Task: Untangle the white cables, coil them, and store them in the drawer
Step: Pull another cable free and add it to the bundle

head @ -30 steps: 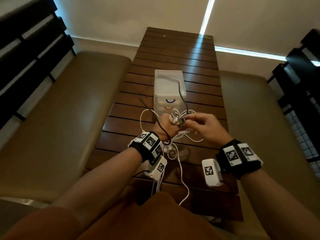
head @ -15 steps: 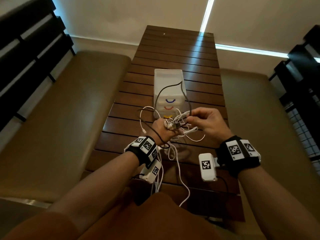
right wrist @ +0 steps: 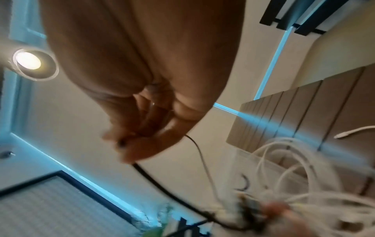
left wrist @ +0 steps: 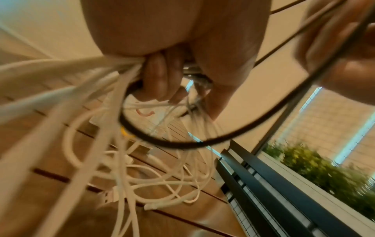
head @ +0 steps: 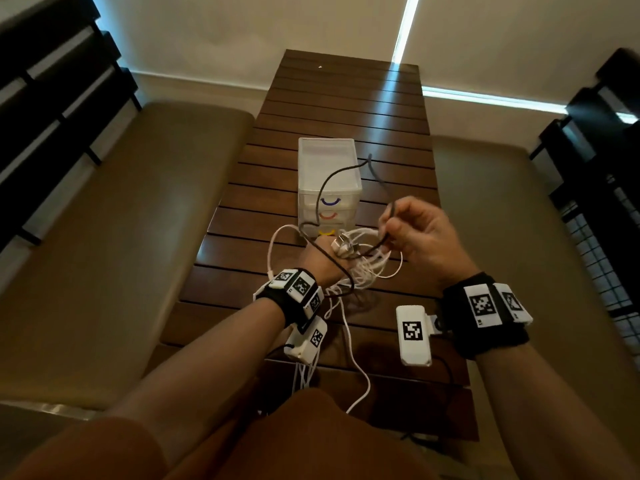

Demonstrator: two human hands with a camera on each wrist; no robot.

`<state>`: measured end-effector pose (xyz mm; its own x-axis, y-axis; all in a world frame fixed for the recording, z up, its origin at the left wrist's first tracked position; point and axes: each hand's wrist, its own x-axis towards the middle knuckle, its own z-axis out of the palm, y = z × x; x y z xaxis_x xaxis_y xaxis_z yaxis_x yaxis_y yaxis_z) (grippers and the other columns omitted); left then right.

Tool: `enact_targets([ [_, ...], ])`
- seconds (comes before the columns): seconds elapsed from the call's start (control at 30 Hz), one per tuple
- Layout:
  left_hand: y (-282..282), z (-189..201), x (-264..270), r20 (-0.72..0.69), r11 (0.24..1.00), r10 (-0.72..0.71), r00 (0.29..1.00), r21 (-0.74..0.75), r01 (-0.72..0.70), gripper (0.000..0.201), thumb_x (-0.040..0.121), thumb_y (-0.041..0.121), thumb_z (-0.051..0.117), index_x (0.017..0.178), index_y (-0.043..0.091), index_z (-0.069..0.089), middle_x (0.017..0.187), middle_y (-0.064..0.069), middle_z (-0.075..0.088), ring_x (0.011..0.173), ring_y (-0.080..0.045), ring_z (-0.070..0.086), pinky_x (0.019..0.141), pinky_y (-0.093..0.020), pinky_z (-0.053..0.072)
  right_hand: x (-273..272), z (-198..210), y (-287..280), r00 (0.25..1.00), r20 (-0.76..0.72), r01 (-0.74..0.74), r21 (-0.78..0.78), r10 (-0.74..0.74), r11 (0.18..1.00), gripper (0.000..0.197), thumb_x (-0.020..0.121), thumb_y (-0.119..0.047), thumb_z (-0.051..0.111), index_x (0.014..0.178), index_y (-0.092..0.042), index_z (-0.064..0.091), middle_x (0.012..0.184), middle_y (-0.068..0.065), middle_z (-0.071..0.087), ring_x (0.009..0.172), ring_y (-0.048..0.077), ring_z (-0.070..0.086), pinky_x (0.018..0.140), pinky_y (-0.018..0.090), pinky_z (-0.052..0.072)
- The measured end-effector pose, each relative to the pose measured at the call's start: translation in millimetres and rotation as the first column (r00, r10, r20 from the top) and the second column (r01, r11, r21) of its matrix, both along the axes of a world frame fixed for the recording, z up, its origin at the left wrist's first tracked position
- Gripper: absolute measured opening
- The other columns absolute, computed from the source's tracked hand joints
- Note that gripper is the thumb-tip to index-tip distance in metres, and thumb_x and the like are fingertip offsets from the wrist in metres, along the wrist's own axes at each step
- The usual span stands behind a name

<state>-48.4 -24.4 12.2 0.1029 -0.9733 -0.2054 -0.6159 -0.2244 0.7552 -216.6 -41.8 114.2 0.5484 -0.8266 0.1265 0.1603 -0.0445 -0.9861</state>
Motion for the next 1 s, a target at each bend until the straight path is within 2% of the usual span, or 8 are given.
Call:
enact_targets([
  [0.1, 4.3, -20.8, 16.2, -0.030, 0.989, 0.074, 0.997, 0.131, -0.069, 0.031, 0.073, 0.047, 0.067, 0.078, 0.018, 0.072, 0.078, -0.004, 0.072, 0.079, -0.026, 0.068, 0.074, -0.041, 0.057, -11.5, 43.2, -1.1, 0.975, 0.221, -0.015, -0.015, 0.018, 1.000, 0.014, 0.080, -0.031, 0.074, 0.087, -0.023, 0.067, 0.073, -0.005, 0.062, 0.063, 0.011, 0.057, 0.058, 0.020, 0.050],
  [0.2, 0.6, -45.9, 31.9, -0.116, 0.986, 0.137, 0.984, 0.109, -0.125, 0.029, 0.064, 0.050, 0.072, 0.072, 0.022, 0.074, 0.075, 0.000, 0.072, 0.080, -0.025, 0.069, 0.077, -0.046, 0.056, -25.2, 63.6, -20.8, 0.973, -0.087, 0.186, -0.265, -0.216, 0.946, 0.004, 0.094, -0.014, 0.057, 0.092, -0.018, 0.059, 0.074, -0.004, 0.059, 0.064, 0.008, 0.056, 0.062, 0.021, 0.052],
  [0.3, -4.0, -15.0, 32.4, -0.221, 0.986, 0.166, 0.961, 0.026, -0.165, 0.016, 0.074, 0.037, 0.075, 0.076, 0.021, 0.074, 0.081, -0.007, 0.074, 0.085, -0.031, 0.069, 0.077, -0.047, 0.056, -40.7, 38.6, -31.1, 0.874, -0.291, 0.320, -0.257, -0.388, 0.912, 0.022, 0.098, 0.000, 0.046, 0.090, -0.018, 0.056, 0.075, 0.001, 0.054, 0.060, 0.001, 0.053, 0.059, 0.015, 0.049],
  [0.43, -11.7, 17.0, 31.4, -0.413, 0.952, 0.253, 0.875, -0.051, -0.300, 0.007, 0.087, 0.015, 0.070, 0.091, 0.010, 0.072, 0.084, 0.002, 0.071, 0.076, -0.008, 0.064, 0.068, -0.019, 0.052, -76.7, -7.4, -21.1, 0.813, -0.348, 0.452, -0.128, -0.466, 0.883, 0.028, 0.098, 0.002, 0.043, 0.087, -0.021, 0.056, 0.074, 0.002, 0.053, 0.056, -0.002, 0.053, 0.057, 0.017, 0.048],
  [0.63, -26.3, 36.8, -7.4, -0.500, 0.912, 0.309, 0.809, -0.085, -0.401, 0.008, 0.087, 0.015, 0.069, 0.082, 0.021, 0.070, 0.076, 0.008, 0.067, 0.067, -0.003, 0.058, 0.067, -0.023, 0.047, -170.5, -75.3, 34.7, 0.514, -0.482, 0.785, -0.070, -0.710, 0.615, 0.038, 0.096, 0.003, 0.046, 0.108, -0.032, 0.055, 0.077, 0.006, 0.054, 0.061, 0.012, 0.057, 0.052, 0.017, 0.053],
  [0.77, -18.1, 61.6, -67.3, -0.578, 0.995, 0.052, 0.814, -0.036, -0.089, 0.013, 0.094, 0.014, 0.058, 0.090, 0.020, 0.070, 0.045, 0.017, 0.048, 0.041, -0.001, 0.038, 0.042, -0.019, 0.032, -244.7, -139.2, 103.7, 0.276, -0.792, 0.827, -0.093, -0.544, 0.555, 0.044, 0.090, 0.002, 0.056, 0.086, -0.042, 0.055, 0.090, 0.009, 0.058, 0.085, 0.036, 0.061, 0.076, 0.046, 0.055],
  [0.83, -9.7, 69.8, -94.8, -0.586, 0.982, -0.173, 0.791, -0.042, 0.184, 0.015, 0.096, 0.013, 0.055, 0.096, 0.016, 0.069, 0.043, 0.017, 0.043, 0.038, 0.000, 0.033, 0.039, -0.017, 0.026, -263.3, -161.8, 149.6, 0.226, -0.898, 0.814, -0.040, -0.379, 0.579, 0.035, 0.086, 0.005, 0.062, 0.086, -0.029, 0.058, 0.091, 0.013, 0.061, 0.095, 0.038, 0.060, 0.081, 0.041, 0.049],
  [1.0, 10.3, 77.8, -146.3, -0.635, 0.725, -0.536, 0.557, -0.008, 0.688, 0.018, 0.098, 0.010, 0.049, 0.096, 0.014, 0.067, 0.047, 0.012, 0.033, 0.039, -0.003, 0.027, 0.038, -0.019, 0.020, -258.0, -180.2, 237.5, 0.247, -0.949, 0.862, 0.124, -0.194, 0.492, 0.045, 0.090, -0.008, 0.063, 0.133, -0.005, 0.053, 0.132, 0.015, 0.056, 0.123, 0.036, 0.052, 0.100, 0.039, 0.041],
])
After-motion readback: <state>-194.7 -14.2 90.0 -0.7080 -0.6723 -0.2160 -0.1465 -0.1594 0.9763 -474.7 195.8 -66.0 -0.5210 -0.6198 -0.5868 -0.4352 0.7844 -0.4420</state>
